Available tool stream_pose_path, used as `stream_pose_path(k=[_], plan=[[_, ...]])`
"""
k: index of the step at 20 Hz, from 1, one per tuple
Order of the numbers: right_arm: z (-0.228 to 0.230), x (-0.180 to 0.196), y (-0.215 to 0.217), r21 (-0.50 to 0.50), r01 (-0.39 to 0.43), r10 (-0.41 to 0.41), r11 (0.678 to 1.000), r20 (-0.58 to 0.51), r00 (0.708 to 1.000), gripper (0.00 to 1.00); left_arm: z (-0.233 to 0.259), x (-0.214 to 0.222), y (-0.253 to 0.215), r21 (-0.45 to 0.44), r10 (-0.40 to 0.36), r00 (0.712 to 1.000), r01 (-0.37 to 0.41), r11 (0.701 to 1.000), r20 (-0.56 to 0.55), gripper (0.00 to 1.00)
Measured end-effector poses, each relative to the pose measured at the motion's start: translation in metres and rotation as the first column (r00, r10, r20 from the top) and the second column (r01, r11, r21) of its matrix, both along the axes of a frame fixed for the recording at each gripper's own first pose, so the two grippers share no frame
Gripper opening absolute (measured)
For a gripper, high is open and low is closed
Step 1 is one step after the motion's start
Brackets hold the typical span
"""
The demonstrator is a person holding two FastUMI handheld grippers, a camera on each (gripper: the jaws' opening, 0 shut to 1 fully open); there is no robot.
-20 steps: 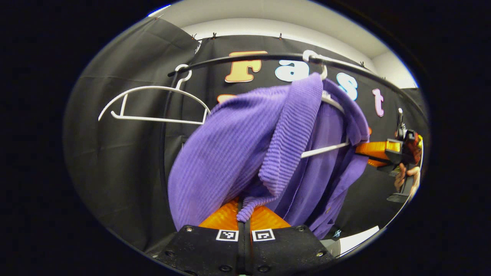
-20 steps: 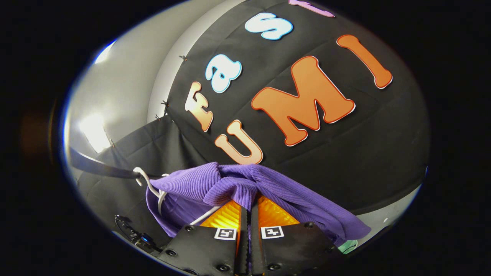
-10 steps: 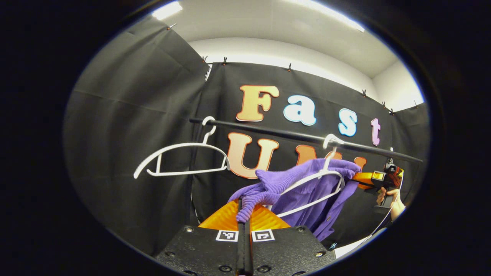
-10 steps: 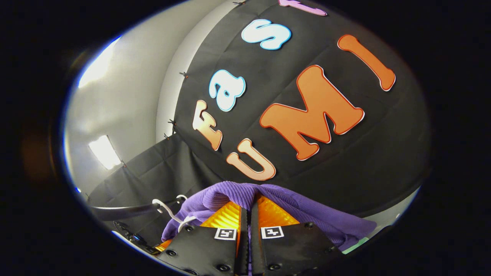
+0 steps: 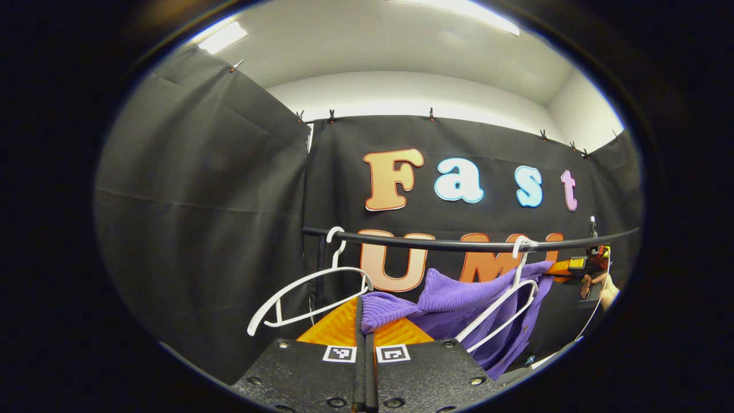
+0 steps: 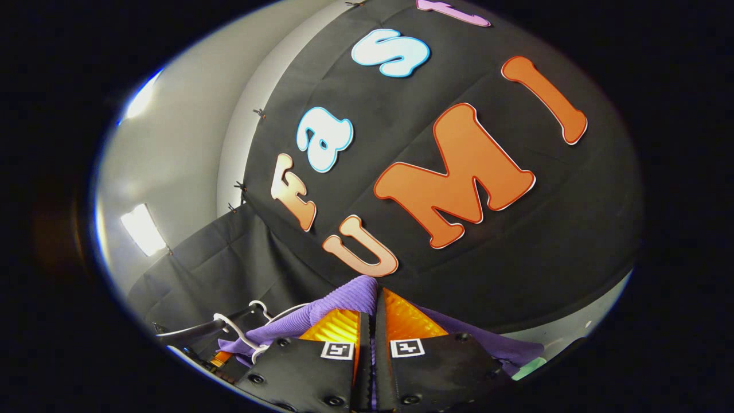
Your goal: Grasp the clothes on the hanger with both hands and then place them into the laundry hamper below.
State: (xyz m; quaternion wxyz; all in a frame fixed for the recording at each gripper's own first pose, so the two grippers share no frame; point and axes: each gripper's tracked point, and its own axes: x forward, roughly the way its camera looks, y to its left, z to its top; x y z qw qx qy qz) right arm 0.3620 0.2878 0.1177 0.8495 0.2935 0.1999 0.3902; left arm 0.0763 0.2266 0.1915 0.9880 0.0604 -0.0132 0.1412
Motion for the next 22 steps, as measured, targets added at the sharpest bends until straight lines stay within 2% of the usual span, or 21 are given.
stream_pose_path(k=[2, 5, 9, 17, 22], plan=[[-0.013, 0.006, -0.001, -0.036, 0.017, -0.017, 0.999, -0.016, 1.0, 0.1, -0.015, 0.01, -0.002, 0.01, -0.001, 0.999, 0.001, 1.0, -0.039, 0.0], [-0.034, 0.011, -0.004, -0.052, 0.028, -0.031, 0.998, -0.061, 0.998, 0.1, -0.049, 0.018, 0.005, -0.057, -0.005, 0.996, 0.0, 0.998, -0.09, 0.0], [-0.076, 0.01, -0.006, -0.123, 0.023, -0.036, 0.992, -0.105, 0.994, 0.1, -0.088, 0.024, 0.022, -0.121, -0.007, 0.988, -0.011, 0.993, -0.153, 0.0], [-0.147, -0.012, -0.022, -0.151, 0.003, -0.033, 0.989, -0.194, 0.98, 0.1, -0.143, 0.006, 0.029, -0.207, -0.035, 0.978, -0.009, 0.978, -0.207, 0.0], [-0.183, -0.042, -0.037, -0.149, 0.013, -0.045, 0.989, -0.212, 0.976, 0.1, -0.182, -0.008, 0.014, -0.209, -0.068, 0.957, 0.008, 0.978, -0.282, 0.0]])
